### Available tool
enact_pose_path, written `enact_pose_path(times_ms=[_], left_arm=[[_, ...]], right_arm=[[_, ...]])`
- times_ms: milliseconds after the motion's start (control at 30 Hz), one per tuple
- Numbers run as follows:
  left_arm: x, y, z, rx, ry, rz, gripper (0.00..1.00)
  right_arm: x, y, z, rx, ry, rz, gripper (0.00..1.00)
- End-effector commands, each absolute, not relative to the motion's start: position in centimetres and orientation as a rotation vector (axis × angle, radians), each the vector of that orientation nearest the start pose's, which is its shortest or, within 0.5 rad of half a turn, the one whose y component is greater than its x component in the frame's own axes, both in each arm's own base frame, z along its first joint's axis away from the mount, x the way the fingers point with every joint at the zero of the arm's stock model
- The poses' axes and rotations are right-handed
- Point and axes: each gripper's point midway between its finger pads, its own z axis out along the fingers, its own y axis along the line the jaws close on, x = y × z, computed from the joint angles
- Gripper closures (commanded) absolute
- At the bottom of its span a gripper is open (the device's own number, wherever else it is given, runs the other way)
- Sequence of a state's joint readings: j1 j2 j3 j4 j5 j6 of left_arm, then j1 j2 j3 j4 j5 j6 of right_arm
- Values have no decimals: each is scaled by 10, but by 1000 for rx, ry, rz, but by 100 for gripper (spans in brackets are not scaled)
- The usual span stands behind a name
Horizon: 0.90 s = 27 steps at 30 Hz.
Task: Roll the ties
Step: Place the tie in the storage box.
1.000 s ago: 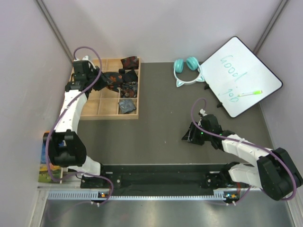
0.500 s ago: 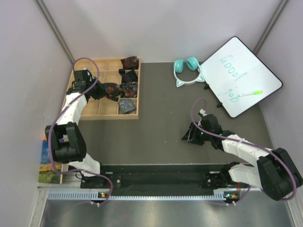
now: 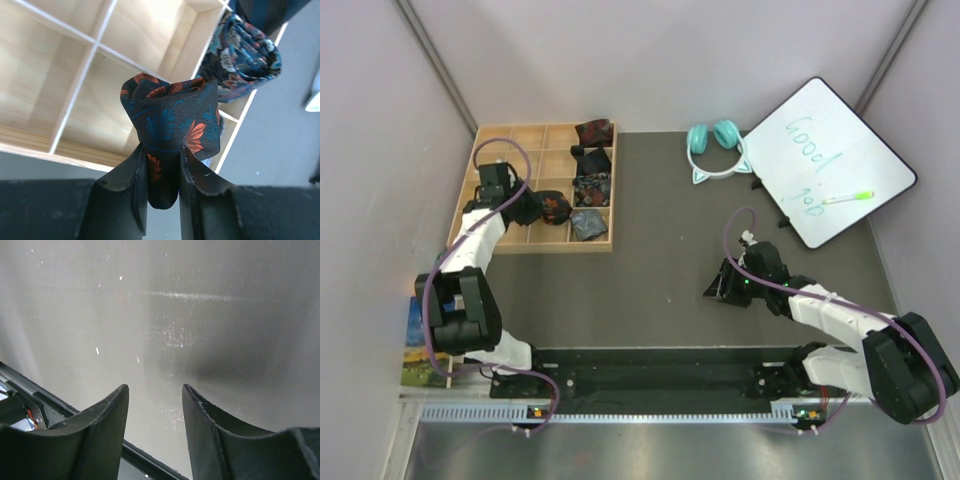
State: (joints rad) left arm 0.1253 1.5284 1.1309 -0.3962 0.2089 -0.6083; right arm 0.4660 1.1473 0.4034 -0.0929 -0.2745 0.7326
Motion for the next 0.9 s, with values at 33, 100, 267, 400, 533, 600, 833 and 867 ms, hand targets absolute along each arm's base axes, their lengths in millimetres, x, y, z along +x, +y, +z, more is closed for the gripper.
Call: enact_pose_path(times_ms=[33, 100, 267, 400, 533, 600, 833, 867], left_arm=[[406, 3, 151, -783, 2187, -419, 100], [404, 2, 140, -795, 2205, -421, 100], [406, -2, 112, -828, 2225, -457, 100], [408, -2, 97, -863, 2252, -458, 100], [405, 6, 86, -894, 2274, -385, 100], [402, 14, 83, -915, 2275, -323, 100], [389, 35, 99, -951, 2222, -174, 100], [388, 36, 101, -946, 2218, -168, 100]], right_arm=[[214, 188, 44, 179, 2497, 863, 52], [214, 188, 44, 179, 2497, 863, 52], [214, 188, 44, 178, 2496, 866, 52], [215, 188, 44, 178, 2497, 865, 52], [215, 188, 44, 181, 2498, 864, 52], [214, 188, 43, 178, 2502, 862, 52], [214, 188, 42, 179, 2506, 860, 52], [215, 188, 43, 180, 2503, 861, 52]])
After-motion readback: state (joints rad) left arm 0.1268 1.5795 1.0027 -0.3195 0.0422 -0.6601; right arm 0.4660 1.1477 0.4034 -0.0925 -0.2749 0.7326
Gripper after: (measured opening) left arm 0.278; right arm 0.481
